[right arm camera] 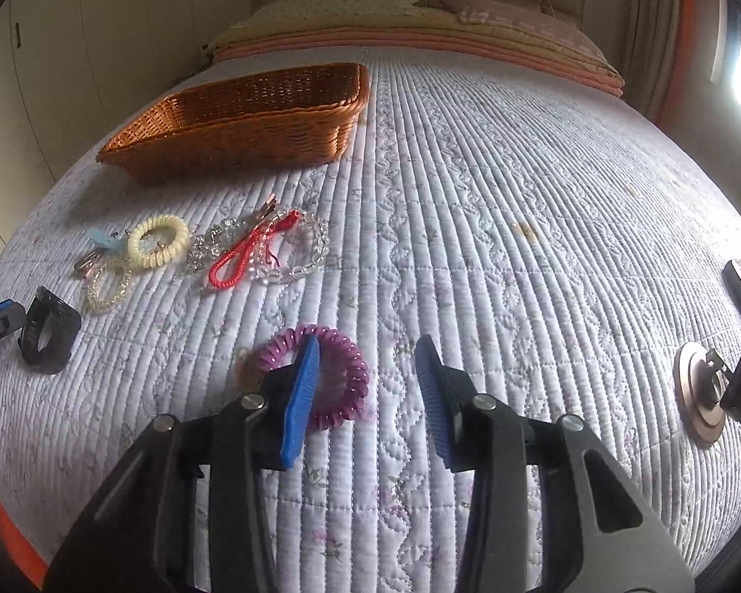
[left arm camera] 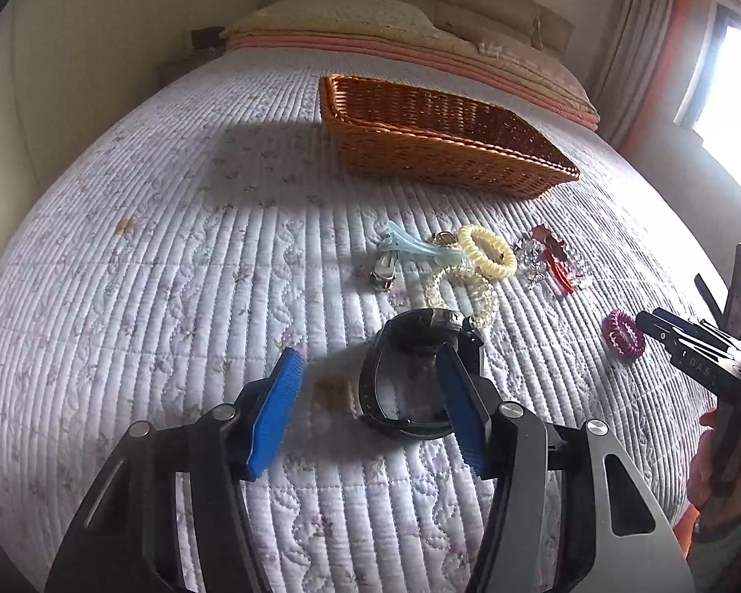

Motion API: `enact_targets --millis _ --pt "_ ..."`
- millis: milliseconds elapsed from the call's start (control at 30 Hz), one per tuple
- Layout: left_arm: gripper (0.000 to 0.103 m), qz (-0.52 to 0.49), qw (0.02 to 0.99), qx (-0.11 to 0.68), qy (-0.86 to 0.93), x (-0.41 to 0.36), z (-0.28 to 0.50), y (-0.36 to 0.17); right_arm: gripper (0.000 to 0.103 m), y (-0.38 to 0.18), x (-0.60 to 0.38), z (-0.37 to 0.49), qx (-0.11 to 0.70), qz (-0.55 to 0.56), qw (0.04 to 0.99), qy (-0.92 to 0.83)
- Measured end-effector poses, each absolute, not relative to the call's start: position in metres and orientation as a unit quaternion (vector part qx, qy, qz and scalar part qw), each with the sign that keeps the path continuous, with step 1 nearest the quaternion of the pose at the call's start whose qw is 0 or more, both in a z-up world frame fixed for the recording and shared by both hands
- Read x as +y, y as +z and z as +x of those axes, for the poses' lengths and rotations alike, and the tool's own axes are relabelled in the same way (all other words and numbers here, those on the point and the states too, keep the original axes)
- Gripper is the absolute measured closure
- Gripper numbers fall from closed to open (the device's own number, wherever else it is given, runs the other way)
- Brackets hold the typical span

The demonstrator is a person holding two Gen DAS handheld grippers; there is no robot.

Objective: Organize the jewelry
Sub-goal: 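Grasp the black watch with the left gripper while the right grasps the purple coil, then carry watch and purple coil into the wicker basket and open both grippers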

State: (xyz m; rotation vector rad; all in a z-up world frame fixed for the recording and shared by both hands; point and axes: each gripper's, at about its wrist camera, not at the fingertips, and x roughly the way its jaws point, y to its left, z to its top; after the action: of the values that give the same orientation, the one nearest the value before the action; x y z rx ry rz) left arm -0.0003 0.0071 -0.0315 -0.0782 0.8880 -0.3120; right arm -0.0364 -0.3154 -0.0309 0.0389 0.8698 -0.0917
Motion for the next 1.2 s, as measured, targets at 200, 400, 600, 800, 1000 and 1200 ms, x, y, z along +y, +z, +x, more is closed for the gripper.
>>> enact_targets --millis 200,400,600,800,1000,1200 --pt "0.058 -0.046 0.882 0.443 -0.152 0.009 0.002 -0.041 0.067 -0.042 -0.315 -0.031 0.433 0.023 0.9 -0.039" --pt "0.068 -0.051 0.874 0.458 -0.155 0.005 0.006 -0.051 0.078 -0.047 -0.31 -0.027 0.442 0.013 0.896 -0.035" --pt "0.084 -0.054 0.873 0.458 -0.156 0.002 0.007 -0.051 0.091 -0.047 -0.298 -0.027 0.441 -0.002 0.897 -0.026" --pt "0.094 -0.065 0.884 0.44 -0.145 -0.001 0.004 -0.049 0.092 -0.043 -0.284 -0.031 0.435 -0.006 0.9 -0.006" --pt "0.095 -0.087 0.887 0.421 -0.167 -0.005 -0.001 -0.04 0.093 -0.033 -0.267 -0.033 0.422 -0.009 0.907 0.013" --pt "0.095 -0.097 0.898 0.389 -0.182 -0.01 0.001 -0.015 0.093 -0.006 -0.261 -0.034 0.391 0.0 0.92 0.027"
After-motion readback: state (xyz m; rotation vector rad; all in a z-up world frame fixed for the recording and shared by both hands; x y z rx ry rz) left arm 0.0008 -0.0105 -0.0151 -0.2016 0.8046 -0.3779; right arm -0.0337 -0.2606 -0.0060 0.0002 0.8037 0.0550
